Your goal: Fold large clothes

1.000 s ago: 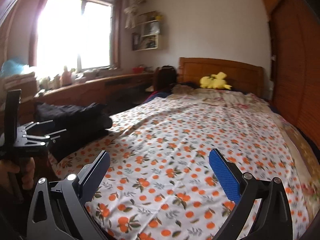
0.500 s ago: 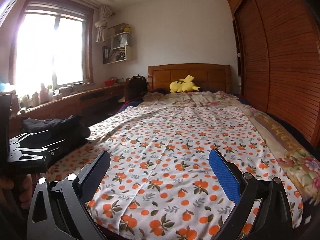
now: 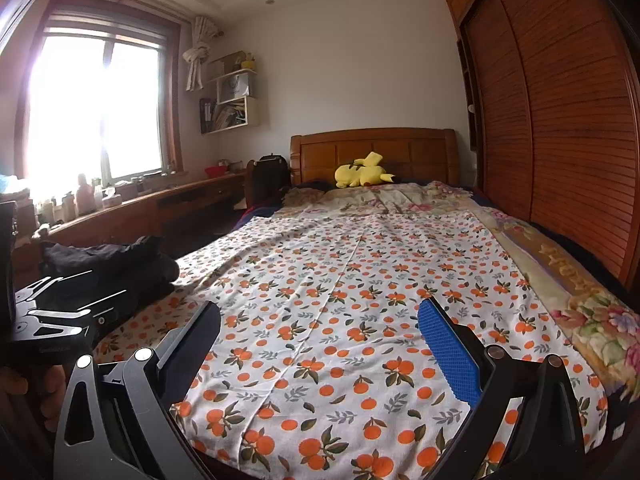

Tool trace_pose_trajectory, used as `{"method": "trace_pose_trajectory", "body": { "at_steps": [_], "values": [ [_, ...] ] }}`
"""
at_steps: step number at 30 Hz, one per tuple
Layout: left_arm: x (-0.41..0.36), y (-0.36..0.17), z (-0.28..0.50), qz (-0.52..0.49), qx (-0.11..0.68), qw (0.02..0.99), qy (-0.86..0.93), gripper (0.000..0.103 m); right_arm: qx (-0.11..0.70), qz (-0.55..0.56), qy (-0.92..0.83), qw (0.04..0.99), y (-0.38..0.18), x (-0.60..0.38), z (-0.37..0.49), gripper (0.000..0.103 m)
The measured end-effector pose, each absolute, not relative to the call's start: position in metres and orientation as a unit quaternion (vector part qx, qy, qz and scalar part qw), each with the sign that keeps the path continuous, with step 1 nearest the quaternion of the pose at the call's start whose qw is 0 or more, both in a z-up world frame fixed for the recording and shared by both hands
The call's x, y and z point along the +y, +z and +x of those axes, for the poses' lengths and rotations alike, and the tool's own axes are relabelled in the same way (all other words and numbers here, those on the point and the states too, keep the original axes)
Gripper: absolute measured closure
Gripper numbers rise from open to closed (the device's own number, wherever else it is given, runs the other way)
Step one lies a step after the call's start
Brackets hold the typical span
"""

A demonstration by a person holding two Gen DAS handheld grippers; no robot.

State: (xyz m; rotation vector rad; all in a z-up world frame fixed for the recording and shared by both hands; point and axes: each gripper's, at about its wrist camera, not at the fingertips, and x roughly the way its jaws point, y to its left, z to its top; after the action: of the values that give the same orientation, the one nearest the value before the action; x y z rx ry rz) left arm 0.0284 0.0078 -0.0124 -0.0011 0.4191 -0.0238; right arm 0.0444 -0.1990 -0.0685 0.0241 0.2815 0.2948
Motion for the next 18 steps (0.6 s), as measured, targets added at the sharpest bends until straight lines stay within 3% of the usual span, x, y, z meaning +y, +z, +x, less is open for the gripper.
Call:
{"method": "trace_pose_trajectory", "body": {
  "at_steps": [18],
  "values": [
    [0.0072, -0.0102, 0.0277, -0.004, 0.205, 0.979, -0.011, 0.002, 0.147, 0.017, 0.129, 0.981, -0.0693, -0.1988, 0.0481, 0.008]
  ]
}}
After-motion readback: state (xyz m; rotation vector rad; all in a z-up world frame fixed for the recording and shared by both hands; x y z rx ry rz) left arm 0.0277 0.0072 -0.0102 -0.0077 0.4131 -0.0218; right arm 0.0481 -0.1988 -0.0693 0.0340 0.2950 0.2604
